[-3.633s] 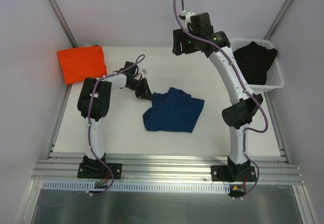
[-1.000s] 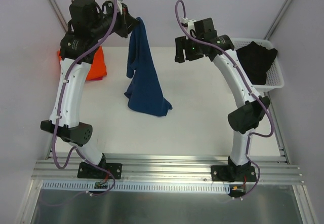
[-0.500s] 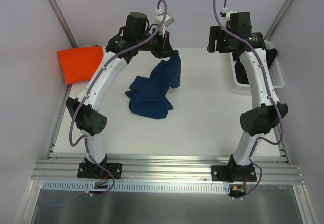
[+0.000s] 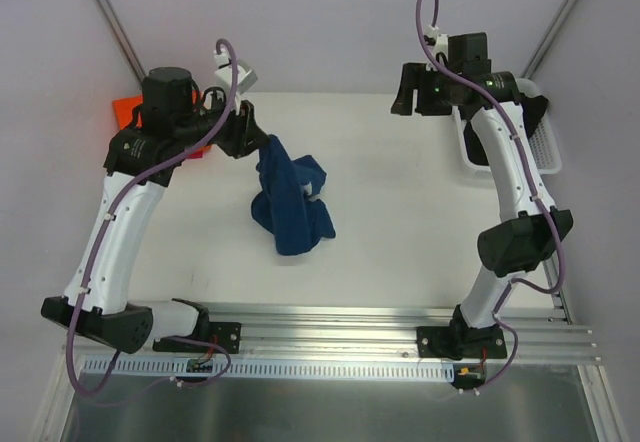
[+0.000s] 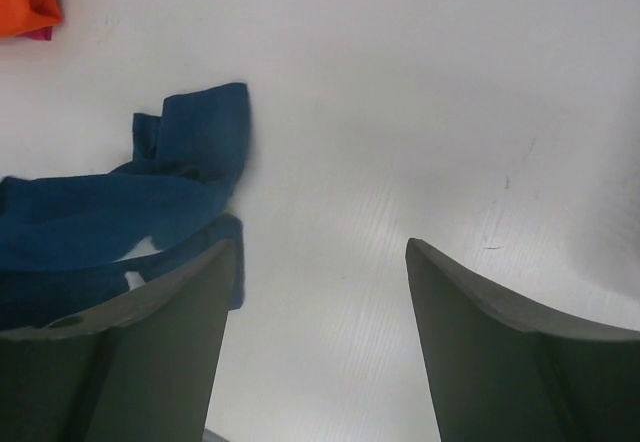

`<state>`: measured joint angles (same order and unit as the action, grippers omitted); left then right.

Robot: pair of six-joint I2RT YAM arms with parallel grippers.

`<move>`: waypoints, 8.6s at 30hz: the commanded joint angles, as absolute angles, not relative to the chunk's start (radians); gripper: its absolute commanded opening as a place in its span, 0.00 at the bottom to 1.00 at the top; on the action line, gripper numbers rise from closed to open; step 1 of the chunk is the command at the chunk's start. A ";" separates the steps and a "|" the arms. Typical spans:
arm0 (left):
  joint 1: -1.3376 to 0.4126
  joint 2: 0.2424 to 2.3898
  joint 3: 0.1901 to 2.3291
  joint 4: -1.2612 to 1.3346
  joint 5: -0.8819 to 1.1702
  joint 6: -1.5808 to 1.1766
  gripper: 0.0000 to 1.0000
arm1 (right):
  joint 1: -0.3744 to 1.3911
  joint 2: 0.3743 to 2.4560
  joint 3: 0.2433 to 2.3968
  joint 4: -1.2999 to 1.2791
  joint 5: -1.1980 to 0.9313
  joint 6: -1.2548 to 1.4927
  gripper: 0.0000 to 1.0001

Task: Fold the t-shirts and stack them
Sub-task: Flatten out the tshirt

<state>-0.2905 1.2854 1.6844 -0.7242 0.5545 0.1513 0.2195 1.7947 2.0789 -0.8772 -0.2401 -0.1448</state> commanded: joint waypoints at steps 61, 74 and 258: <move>0.161 1.151 1.535 -0.871 0.468 -0.156 0.64 | 0.919 2.379 2.278 -0.934 -0.442 -0.104 0.61; 0.229 1.111 1.566 -0.870 0.512 -0.206 0.65 | 0.922 2.431 2.299 -0.936 -0.270 -0.149 0.60; 0.253 1.278 1.335 -0.664 0.676 -0.296 0.70 | 0.683 1.952 2.401 -0.873 0.193 -0.557 0.01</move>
<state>0.2504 1.2346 1.3518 -0.6910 0.6277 -0.2787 0.6895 2.1269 2.3405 -0.9089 0.1276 -0.5205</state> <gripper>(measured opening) 0.703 0.020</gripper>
